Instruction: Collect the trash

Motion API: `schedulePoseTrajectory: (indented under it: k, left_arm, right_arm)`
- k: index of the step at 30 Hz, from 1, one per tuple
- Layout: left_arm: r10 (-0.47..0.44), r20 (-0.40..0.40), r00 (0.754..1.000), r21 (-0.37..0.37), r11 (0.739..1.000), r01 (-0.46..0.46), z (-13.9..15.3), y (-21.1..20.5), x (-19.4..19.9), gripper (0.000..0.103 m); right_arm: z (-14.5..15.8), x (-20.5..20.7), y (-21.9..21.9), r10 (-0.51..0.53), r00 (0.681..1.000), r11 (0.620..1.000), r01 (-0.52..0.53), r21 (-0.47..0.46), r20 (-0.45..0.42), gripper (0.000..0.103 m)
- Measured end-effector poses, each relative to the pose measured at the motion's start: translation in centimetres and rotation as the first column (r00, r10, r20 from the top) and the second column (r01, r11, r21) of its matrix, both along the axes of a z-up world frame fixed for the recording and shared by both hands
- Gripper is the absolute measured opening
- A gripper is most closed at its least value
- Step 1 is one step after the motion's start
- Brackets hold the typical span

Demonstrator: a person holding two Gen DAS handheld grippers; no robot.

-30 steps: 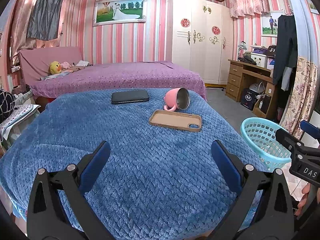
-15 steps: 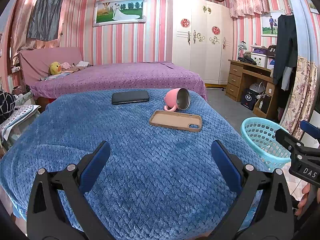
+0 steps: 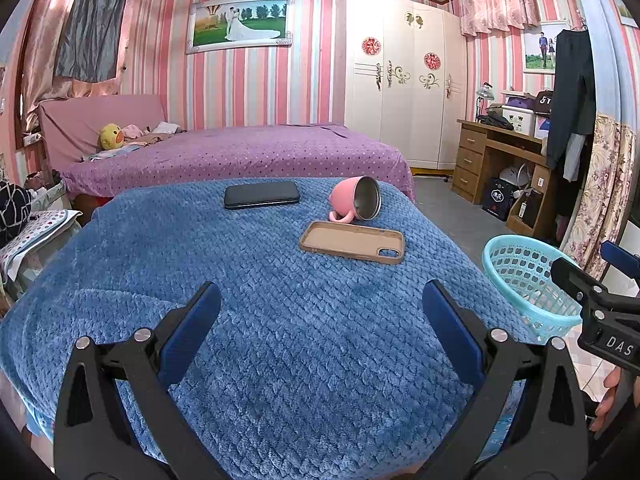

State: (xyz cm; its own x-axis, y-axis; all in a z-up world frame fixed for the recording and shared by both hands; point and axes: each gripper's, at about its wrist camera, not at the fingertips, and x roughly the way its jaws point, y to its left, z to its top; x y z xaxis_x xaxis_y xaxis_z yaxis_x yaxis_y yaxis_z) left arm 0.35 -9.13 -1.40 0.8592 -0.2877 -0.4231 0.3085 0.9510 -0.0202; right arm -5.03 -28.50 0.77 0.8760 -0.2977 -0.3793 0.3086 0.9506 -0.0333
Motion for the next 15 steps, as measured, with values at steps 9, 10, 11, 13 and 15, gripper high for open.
schedulePoseTrajectory:
  k: [9,10,11,13,15]
  left_arm:
    - [0.002,0.005,1.0,0.004,1.0,-0.002,0.07,-0.04,0.15,0.098]
    - [0.001,0.006,1.0,0.006,1.0,-0.001,0.07,-0.04,0.22,0.098]
    - [0.001,0.006,1.0,0.006,1.0,-0.001,0.09,-0.06,0.21,0.098]
    - [0.0,0.004,1.0,0.006,1.0,0.0,0.09,-0.07,0.25,0.098]
    - [0.001,0.004,1.0,0.006,1.0,-0.001,0.07,-0.14,0.21,0.098]
  right_arm:
    - [-0.01,-0.01,0.0,0.001,1.0,1.0,-0.001,0.002,0.001,0.098]
    - [-0.04,0.01,0.06,0.0,1.0,1.0,0.0,0.001,0.001,0.098]
    - [-0.05,0.01,0.07,0.0,1.0,1.0,0.0,0.0,0.001,0.098]
    - [-0.04,0.0,0.04,0.001,1.0,1.0,-0.001,0.0,0.001,0.098]
    - [-0.02,0.01,0.01,0.001,1.0,1.0,-0.001,0.0,0.0,0.098]
